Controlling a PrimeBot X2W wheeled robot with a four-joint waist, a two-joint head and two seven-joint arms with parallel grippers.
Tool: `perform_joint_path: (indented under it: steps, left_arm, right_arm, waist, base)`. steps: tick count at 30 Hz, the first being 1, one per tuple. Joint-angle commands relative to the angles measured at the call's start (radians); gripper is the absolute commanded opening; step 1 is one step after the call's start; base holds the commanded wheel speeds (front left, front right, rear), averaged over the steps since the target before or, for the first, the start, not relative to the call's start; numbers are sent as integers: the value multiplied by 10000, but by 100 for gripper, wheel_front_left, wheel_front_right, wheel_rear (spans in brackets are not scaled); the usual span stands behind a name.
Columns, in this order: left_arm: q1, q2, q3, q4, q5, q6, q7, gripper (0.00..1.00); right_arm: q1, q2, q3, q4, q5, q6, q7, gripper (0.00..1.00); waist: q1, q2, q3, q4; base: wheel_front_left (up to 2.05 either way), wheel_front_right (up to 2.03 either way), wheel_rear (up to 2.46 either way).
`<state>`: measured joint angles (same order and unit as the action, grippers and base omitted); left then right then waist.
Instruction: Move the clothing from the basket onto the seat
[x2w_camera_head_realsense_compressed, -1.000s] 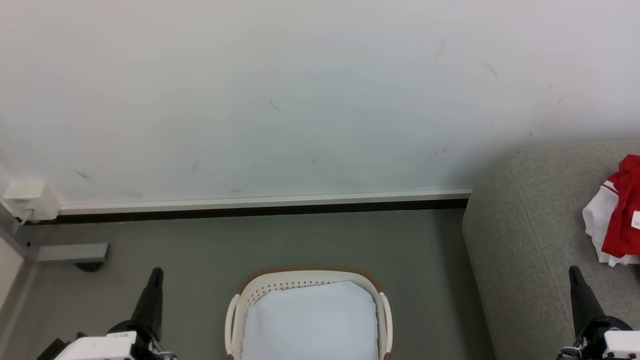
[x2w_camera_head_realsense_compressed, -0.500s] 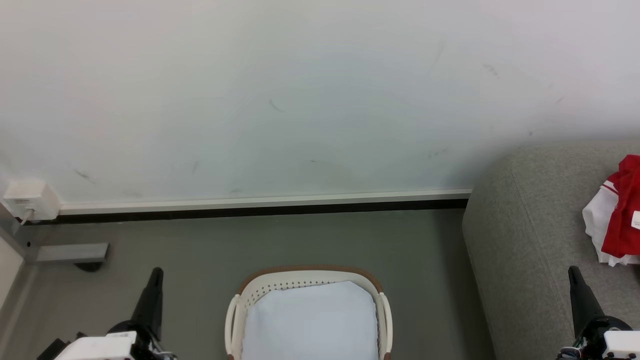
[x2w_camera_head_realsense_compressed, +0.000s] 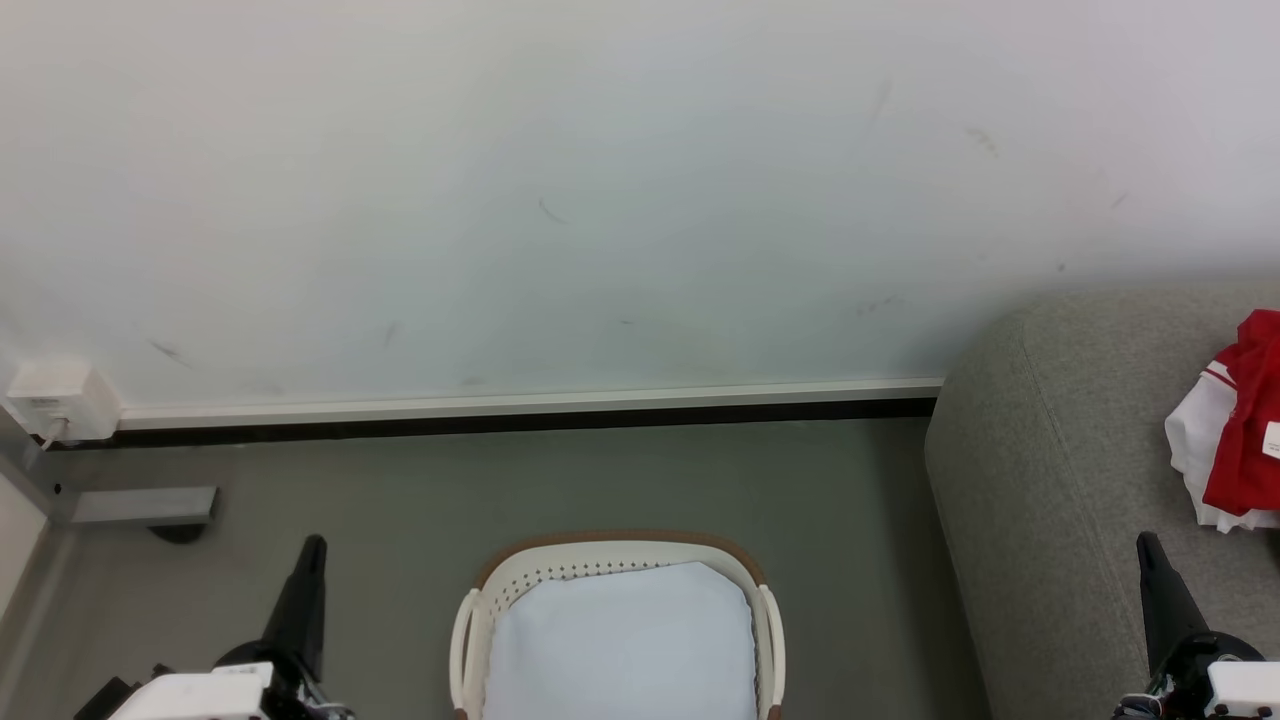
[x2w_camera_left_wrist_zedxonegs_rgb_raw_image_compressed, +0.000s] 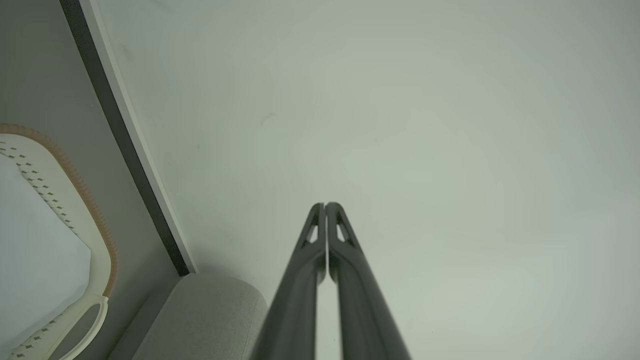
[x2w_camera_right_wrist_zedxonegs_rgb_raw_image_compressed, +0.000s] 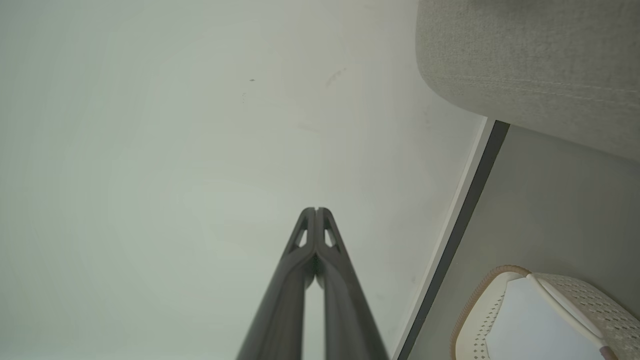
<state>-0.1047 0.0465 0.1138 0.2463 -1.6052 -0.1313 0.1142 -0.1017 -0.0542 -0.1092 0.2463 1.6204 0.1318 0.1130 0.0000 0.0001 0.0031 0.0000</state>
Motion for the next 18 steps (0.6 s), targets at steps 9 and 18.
perform_joint_path:
  steps: [9, 18]
  left_arm:
    - [-79, 71, 1, -31, -141, 11, 36, 0]
    - [-79, 71, 0, -32, -141, 11, 36, 0]
  right_arm:
    - [-116, 18, -53, -39, -76, -21, 0, 0]
    - [-117, 22, -58, -38, -84, -21, 9, 0]
  waist:
    - [0, -1, 0, 0]
    - [0, -1, 0, 0]
  base:
    - [0, 0, 0]
    - [0, 0, 0]
